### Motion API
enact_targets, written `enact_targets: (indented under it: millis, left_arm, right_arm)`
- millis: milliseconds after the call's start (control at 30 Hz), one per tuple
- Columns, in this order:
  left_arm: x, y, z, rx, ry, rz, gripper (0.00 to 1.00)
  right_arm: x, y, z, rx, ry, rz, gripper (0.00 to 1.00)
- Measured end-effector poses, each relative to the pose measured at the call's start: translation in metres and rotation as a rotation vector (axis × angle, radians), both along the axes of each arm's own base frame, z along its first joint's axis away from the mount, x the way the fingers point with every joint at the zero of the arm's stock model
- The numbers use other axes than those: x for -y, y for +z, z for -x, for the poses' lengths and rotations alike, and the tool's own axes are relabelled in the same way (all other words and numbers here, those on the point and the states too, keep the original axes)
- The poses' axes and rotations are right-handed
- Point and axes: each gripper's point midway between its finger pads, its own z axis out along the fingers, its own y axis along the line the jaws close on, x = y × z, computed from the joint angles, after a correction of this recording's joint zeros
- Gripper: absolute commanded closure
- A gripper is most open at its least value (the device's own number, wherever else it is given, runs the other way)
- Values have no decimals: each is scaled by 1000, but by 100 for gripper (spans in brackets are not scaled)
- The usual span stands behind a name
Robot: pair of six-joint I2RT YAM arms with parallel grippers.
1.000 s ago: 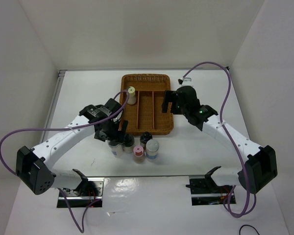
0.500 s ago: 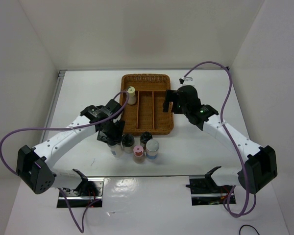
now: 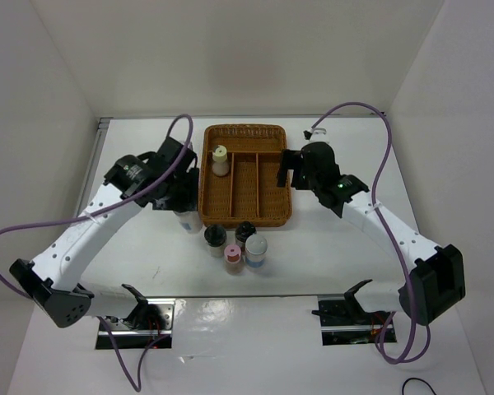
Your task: Organize the condiment bottles
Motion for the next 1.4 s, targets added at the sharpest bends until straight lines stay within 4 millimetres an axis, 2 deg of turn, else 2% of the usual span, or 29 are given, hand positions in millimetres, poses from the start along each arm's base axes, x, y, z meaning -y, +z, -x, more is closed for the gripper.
enact_targets:
  millis: [100, 200, 300, 367, 500, 667, 833, 1000, 1233, 1400]
  left_arm:
    - [-1, 37, -17, 111, 24, 17, 48]
    - [4, 63, -39, 185, 26, 22, 48]
    - [18, 77, -69, 238, 1, 21, 48]
    - [31, 79, -89, 263, -24, 15, 48]
    - [53, 76, -126, 296, -85, -12, 48]
    - [88, 72, -174, 355, -166, 5, 48]
    - [111, 56, -205, 379, -243, 16, 48]
    - [131, 36, -236, 376, -299, 22, 48]
    - [144, 14, -279, 385, -315, 31, 50]
    - [135, 1, -294, 362, -301, 34, 51]
  right_arm:
    - [2, -3, -2, -6, -3, 8, 2]
    - [8, -11, -6, -24, -22, 18, 2]
    - [18, -15, -11, -36, -54, 23, 2]
    - [24, -15, -14, -34, -74, 23, 2]
    - [36, -11, -17, -26, -107, 21, 2]
    - [66, 4, -20, 15, -192, 1, 2]
    - [86, 11, -13, 41, -239, -13, 2]
    - [90, 13, -9, 51, -246, -20, 2]
    - [96, 13, -11, 50, -259, -31, 2]
    - [96, 12, -12, 47, -258, -33, 2]
